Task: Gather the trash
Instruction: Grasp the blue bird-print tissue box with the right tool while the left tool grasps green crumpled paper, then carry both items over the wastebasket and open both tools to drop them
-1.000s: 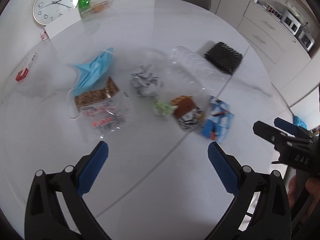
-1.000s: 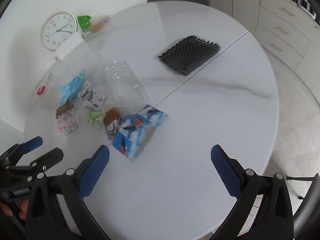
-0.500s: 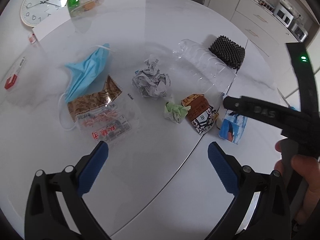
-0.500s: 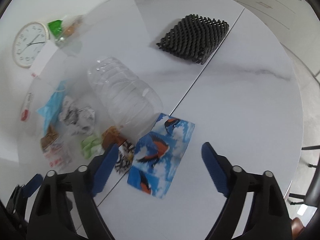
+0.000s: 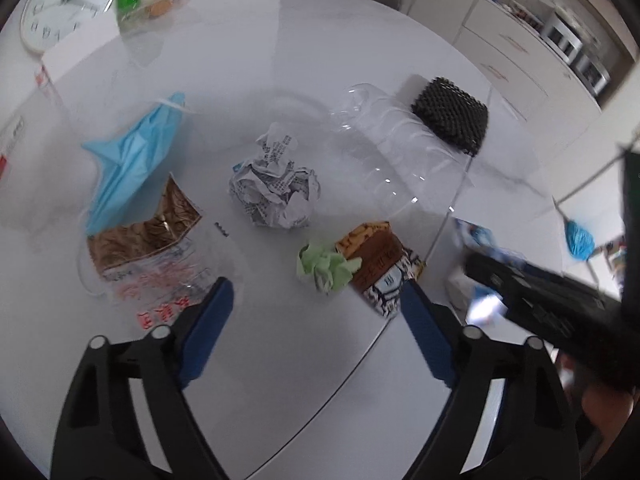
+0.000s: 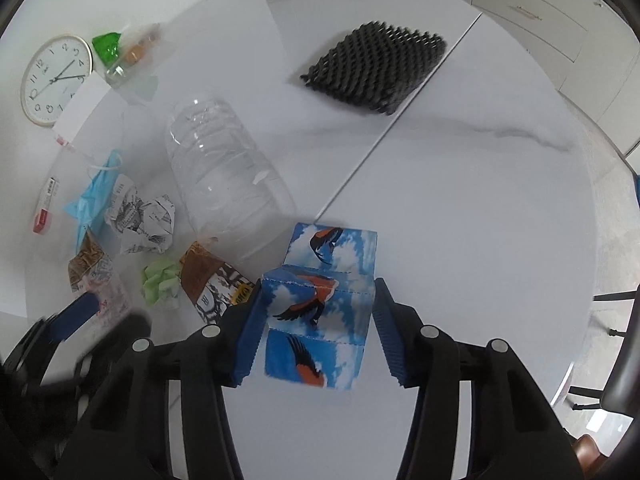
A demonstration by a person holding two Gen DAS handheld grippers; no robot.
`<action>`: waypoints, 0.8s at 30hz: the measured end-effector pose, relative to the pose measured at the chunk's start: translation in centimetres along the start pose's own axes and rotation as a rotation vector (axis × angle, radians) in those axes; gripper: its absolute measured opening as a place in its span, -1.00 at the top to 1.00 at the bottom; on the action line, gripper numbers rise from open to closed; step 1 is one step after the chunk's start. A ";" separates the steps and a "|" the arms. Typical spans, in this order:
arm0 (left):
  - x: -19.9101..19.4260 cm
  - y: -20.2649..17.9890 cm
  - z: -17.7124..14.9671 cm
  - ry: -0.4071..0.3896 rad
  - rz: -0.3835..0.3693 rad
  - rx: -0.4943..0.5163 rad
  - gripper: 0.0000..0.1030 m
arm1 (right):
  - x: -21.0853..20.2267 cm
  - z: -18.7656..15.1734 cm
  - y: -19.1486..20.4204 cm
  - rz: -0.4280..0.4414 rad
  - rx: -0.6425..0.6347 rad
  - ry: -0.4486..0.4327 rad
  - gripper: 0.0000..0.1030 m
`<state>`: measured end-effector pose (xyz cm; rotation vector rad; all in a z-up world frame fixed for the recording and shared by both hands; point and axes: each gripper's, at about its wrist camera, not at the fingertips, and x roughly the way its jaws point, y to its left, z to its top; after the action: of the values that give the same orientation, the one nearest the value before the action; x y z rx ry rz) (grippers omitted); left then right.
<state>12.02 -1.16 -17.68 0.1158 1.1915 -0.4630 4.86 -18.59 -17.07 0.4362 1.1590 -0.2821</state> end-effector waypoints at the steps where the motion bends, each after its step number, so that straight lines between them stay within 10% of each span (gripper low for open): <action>1: 0.3 0.2 0.1 0.007 -0.003 -0.021 -0.46 | -0.5 -0.3 -0.4 0.002 -0.002 -0.007 -0.02; 10: 3.2 1.1 0.7 0.059 0.007 -0.199 -0.22 | -2.5 -2.4 -3.2 0.036 0.003 -0.014 -0.02; 24: 3.5 0.3 -0.1 0.068 0.017 -0.161 0.28 | -3.2 -3.0 -5.8 0.052 0.023 -0.024 -0.02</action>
<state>13.03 -1.89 -20.98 0.0034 1.2886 -0.3486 -1.30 -22.33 -16.12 0.4809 1.1205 -0.2552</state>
